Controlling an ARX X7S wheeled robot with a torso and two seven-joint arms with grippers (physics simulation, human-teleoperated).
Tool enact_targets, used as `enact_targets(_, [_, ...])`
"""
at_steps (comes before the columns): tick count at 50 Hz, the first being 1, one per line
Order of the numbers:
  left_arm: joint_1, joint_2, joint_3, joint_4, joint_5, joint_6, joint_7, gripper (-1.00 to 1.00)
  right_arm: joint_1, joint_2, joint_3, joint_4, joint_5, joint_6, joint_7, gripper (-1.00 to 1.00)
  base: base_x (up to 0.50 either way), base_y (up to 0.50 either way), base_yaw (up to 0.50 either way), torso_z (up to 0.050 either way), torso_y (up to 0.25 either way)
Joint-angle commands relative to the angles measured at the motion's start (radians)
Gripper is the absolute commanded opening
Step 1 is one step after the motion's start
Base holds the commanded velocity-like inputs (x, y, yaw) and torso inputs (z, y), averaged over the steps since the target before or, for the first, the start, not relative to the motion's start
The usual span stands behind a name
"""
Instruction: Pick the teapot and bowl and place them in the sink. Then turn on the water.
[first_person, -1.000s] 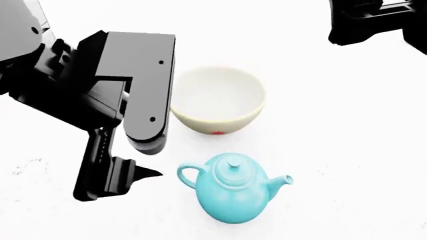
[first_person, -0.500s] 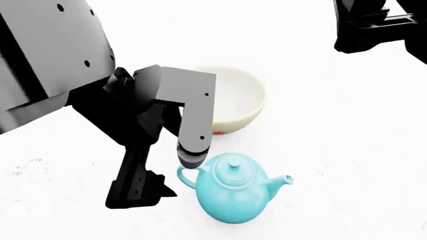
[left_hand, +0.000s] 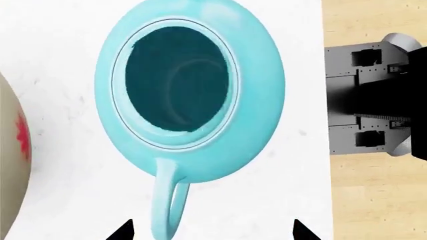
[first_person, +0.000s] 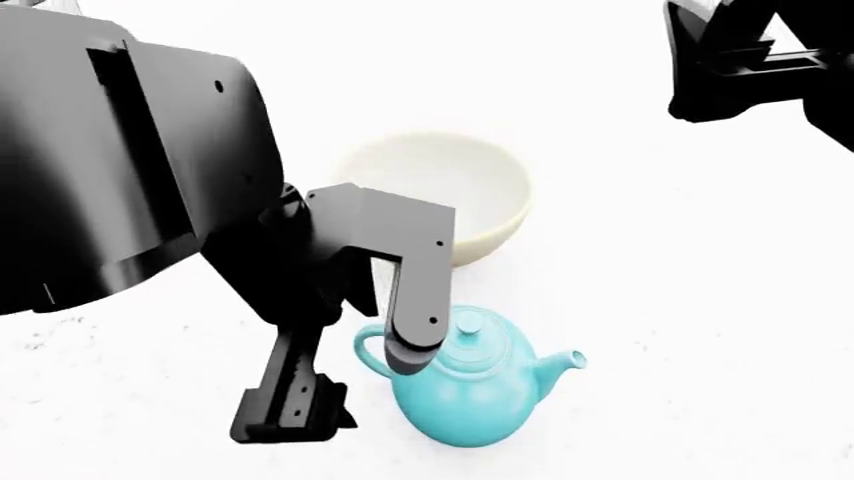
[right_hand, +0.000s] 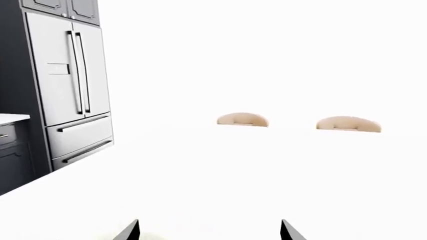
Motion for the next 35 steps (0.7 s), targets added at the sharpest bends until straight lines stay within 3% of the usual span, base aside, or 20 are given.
enact_targets(1, [0.021, 0.023, 0.038, -0.02, 0.031, 0.023, -0.002, 1.0, -0.025, 0.003, -0.001, -0.003, -0.005, -0.011, -0.008, 1.0, 0.0, 0.0, 0.0, 0.0, 0.0])
enact_targets(33, [0.116, 0.081, 0.114, -0.124, 0.104, 0.112, -0.006, 1.0, -0.082, 0.013, -0.007, -0.006, -0.027, -0.039, -0.034, 1.0, 0.0, 0.0, 0.0, 0.0, 0.0])
enact_targets(34, [0.116, 0.085, 0.111, -0.124, 0.099, 0.107, -0.008, -1.0, -0.082, 0.014, -0.007, -0.005, -0.026, -0.04, -0.035, 1.0, 0.0, 0.0, 0.0, 0.0, 0.0])
enact_targets(35, [0.117, 0.091, 0.105, -0.124, 0.093, 0.102, -0.011, -1.0, -0.083, 0.015, -0.007, -0.004, -0.026, -0.04, -0.036, 1.0, 0.0, 0.0, 0.0, 0.0, 0.0])
